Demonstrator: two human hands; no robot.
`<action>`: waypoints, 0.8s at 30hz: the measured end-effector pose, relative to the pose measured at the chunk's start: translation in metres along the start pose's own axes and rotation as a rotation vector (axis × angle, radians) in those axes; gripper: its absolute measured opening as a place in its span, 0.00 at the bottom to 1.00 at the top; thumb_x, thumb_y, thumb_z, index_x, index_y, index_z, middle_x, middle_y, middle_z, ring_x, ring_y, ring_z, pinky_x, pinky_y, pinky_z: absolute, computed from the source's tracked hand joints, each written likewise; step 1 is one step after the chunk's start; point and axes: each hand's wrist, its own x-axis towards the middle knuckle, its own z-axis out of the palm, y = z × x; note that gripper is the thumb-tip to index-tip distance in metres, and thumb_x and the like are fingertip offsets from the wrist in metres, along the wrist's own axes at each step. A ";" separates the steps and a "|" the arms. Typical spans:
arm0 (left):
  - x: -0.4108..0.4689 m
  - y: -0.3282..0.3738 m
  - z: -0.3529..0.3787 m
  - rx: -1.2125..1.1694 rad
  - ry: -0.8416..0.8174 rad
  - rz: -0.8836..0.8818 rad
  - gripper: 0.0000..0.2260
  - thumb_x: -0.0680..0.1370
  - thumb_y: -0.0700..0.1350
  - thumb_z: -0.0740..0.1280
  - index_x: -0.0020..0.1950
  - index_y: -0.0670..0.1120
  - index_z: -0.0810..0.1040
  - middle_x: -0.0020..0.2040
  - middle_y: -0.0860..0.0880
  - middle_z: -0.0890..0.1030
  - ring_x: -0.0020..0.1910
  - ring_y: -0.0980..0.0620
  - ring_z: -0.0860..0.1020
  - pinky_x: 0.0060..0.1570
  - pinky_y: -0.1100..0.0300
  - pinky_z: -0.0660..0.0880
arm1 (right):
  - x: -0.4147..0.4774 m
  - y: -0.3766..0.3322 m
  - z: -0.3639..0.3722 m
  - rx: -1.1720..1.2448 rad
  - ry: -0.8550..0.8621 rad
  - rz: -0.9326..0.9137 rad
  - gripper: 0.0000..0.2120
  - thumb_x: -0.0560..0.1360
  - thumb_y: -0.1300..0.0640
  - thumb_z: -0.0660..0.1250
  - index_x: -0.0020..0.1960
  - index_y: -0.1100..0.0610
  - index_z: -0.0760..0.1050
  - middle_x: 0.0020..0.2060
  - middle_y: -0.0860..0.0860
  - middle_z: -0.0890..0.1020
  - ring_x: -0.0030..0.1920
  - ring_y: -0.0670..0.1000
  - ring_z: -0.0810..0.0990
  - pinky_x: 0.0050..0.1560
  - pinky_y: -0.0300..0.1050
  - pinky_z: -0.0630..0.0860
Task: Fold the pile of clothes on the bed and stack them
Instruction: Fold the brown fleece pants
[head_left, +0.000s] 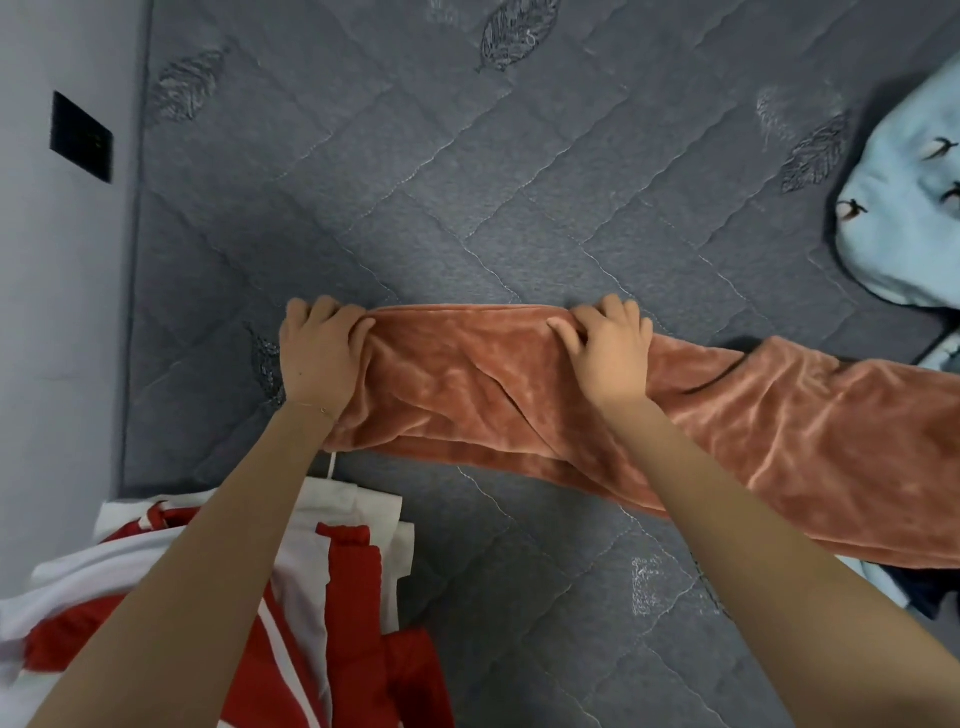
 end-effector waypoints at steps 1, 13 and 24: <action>0.000 0.000 0.003 0.005 -0.014 0.011 0.17 0.81 0.50 0.57 0.53 0.41 0.81 0.48 0.40 0.78 0.49 0.35 0.71 0.48 0.44 0.69 | 0.000 0.001 0.004 -0.019 -0.031 0.013 0.18 0.79 0.42 0.62 0.55 0.55 0.81 0.51 0.56 0.76 0.54 0.60 0.71 0.56 0.51 0.61; -0.052 0.066 0.030 -0.135 -0.184 0.461 0.19 0.79 0.56 0.61 0.62 0.45 0.77 0.65 0.44 0.75 0.66 0.43 0.70 0.69 0.44 0.62 | -0.074 0.019 0.006 0.100 0.016 -0.142 0.24 0.76 0.42 0.68 0.67 0.53 0.74 0.65 0.55 0.72 0.68 0.58 0.68 0.71 0.55 0.61; -0.077 0.043 0.040 -0.104 -0.237 0.506 0.09 0.76 0.49 0.64 0.44 0.46 0.80 0.54 0.49 0.81 0.63 0.45 0.75 0.70 0.46 0.60 | -0.130 0.049 0.015 0.160 -0.087 -0.107 0.16 0.71 0.51 0.75 0.54 0.58 0.78 0.57 0.54 0.80 0.59 0.58 0.78 0.62 0.56 0.72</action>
